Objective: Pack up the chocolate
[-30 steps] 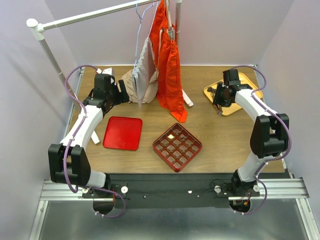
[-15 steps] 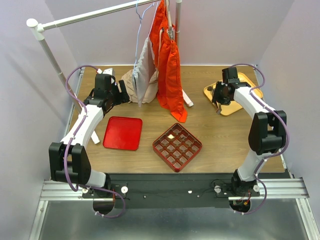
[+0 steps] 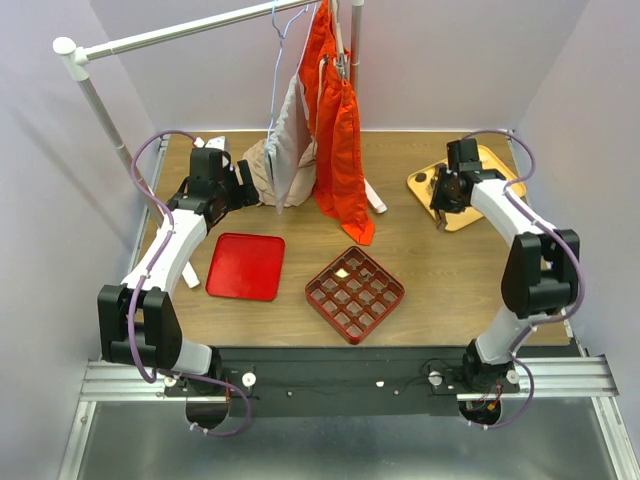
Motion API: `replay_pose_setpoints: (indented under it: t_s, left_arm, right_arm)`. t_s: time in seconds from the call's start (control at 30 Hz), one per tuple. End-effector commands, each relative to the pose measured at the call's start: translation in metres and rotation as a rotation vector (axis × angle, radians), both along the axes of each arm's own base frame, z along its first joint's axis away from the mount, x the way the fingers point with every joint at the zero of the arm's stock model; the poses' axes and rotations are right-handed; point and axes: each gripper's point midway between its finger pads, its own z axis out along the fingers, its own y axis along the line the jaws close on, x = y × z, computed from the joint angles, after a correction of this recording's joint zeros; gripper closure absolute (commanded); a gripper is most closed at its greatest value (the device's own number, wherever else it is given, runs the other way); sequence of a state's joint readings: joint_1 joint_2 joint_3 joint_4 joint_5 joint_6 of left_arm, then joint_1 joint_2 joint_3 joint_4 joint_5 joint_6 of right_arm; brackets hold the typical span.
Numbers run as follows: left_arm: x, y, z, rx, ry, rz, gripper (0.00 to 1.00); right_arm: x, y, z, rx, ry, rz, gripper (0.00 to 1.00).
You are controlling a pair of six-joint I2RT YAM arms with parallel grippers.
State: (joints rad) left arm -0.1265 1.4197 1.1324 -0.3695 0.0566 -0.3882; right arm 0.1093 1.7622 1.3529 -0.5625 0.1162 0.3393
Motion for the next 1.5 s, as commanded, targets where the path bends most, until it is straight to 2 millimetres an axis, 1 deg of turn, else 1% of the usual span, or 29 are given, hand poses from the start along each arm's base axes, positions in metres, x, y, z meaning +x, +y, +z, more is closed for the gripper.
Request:
replay_pose_setpoints:
  t_s: [0.0, 0.03, 0.13, 0.17, 0.23, 0.27, 0.3, 0.33, 0.37, 0.4, 0.47, 0.5, 0.53, 0.57, 0.6, 0.63, 0.73, 0.8, 0.83, 1.03, 1.13, 1.23, 1.3, 1.33, 1.47]
  left_arm:
    - [0.001, 0.000, 0.008, 0.003, -0.016, -0.007, 0.16]
    - [0.001, -0.001, 0.010, 0.001, -0.022, -0.006, 0.16]
    - [0.001, -0.001, 0.008, -0.001, -0.016, -0.010, 0.16]
    - [0.002, -0.002, 0.010, -0.007, -0.019, -0.009, 0.16]
    - [0.003, -0.004, 0.014, -0.017, -0.030, -0.016, 0.16]
    - [0.003, -0.004, 0.015, -0.020, -0.033, -0.014, 0.16]
    - [0.003, -0.005, 0.017, -0.022, -0.039, -0.013, 0.16]
    - [0.004, -0.004, 0.018, -0.020, -0.039, -0.009, 0.16]
    - [0.005, -0.003, 0.020, -0.018, -0.047, -0.007, 0.16]
    - [0.005, -0.003, 0.021, -0.018, -0.048, -0.004, 0.16]
    - [0.005, -0.003, 0.023, -0.019, -0.051, 0.000, 0.16]
    - [0.006, -0.002, 0.024, -0.018, -0.053, 0.002, 0.16]
    - [0.006, -0.002, 0.024, -0.018, -0.054, 0.002, 0.16]
    - [0.007, -0.003, 0.025, -0.018, -0.054, 0.000, 0.16]
    - [0.007, -0.003, 0.025, -0.021, -0.054, 0.003, 0.16]
    - [0.007, -0.002, 0.024, -0.021, -0.052, 0.006, 0.15]
    - [0.008, -0.003, 0.027, -0.026, -0.057, 0.010, 0.16]
    - [0.008, -0.002, 0.028, -0.024, -0.059, 0.013, 0.16]
    - [0.008, -0.002, 0.028, -0.023, -0.058, 0.016, 0.16]
    - [0.008, 0.003, 0.032, -0.009, -0.060, 0.034, 0.16]
    - [0.008, 0.003, 0.033, -0.008, -0.063, 0.039, 0.16]
    - [0.008, 0.002, 0.032, -0.017, -0.057, 0.038, 0.16]
    - [0.009, 0.001, 0.031, -0.020, -0.055, 0.037, 0.16]
    - [0.009, 0.001, 0.030, -0.020, -0.052, 0.037, 0.16]
    - [0.009, 0.003, 0.035, -0.018, -0.061, 0.046, 0.16]
  right_arm:
    - [-0.019, -0.009, 0.027, -0.012, -0.071, -0.030, 0.73]
    - [-0.026, -0.009, 0.039, -0.003, -0.101, -0.030, 0.73]
    - [-0.040, -0.004, 0.056, 0.030, -0.117, -0.016, 0.73]
    - [-0.050, -0.004, 0.069, 0.041, -0.131, -0.012, 0.73]
    - [-0.063, 0.005, 0.076, 0.090, -0.132, 0.023, 0.73]
    - [-0.076, 0.009, 0.085, 0.113, -0.143, 0.040, 0.74]
    - [-0.086, 0.019, 0.086, 0.160, -0.131, 0.082, 0.73]
    - [-0.094, 0.024, 0.088, 0.183, -0.128, 0.106, 0.74]
    - [-0.108, 0.028, 0.082, 0.199, -0.092, 0.126, 0.74]
    - [-0.119, 0.035, 0.092, 0.232, -0.107, 0.169, 0.73]
    - [-0.138, 0.041, 0.092, 0.258, -0.074, 0.206, 0.74]
    - [-0.148, 0.047, 0.100, 0.283, -0.087, 0.250, 0.74]
    - [-0.154, 0.052, 0.102, 0.295, -0.077, 0.279, 0.74]
    - [-0.165, 0.055, 0.102, 0.304, -0.047, 0.296, 0.74]
    - [-0.171, 0.058, 0.104, 0.307, -0.040, 0.316, 0.74]
    - [-0.176, 0.065, 0.112, 0.311, -0.053, 0.348, 0.73]
    - [-0.193, 0.081, 0.120, 0.341, -0.021, 0.412, 0.74]
    - [-0.201, 0.087, 0.122, 0.348, -0.005, 0.436, 0.73]
    - [-0.206, 0.093, 0.123, 0.352, 0.001, 0.465, 0.74]
    - [-0.236, 0.119, 0.117, 0.380, 0.077, 0.590, 0.73]
    - [-0.251, 0.125, 0.113, 0.389, 0.114, 0.646, 0.73]
    - [-0.261, 0.134, 0.108, 0.404, 0.147, 0.698, 0.73]
    - [-0.265, 0.138, 0.104, 0.395, 0.166, 0.719, 0.73]
    - [-0.269, 0.143, 0.103, 0.395, 0.179, 0.745, 0.73]
    - [-0.277, 0.154, 0.098, 0.386, 0.209, 0.803, 0.73]
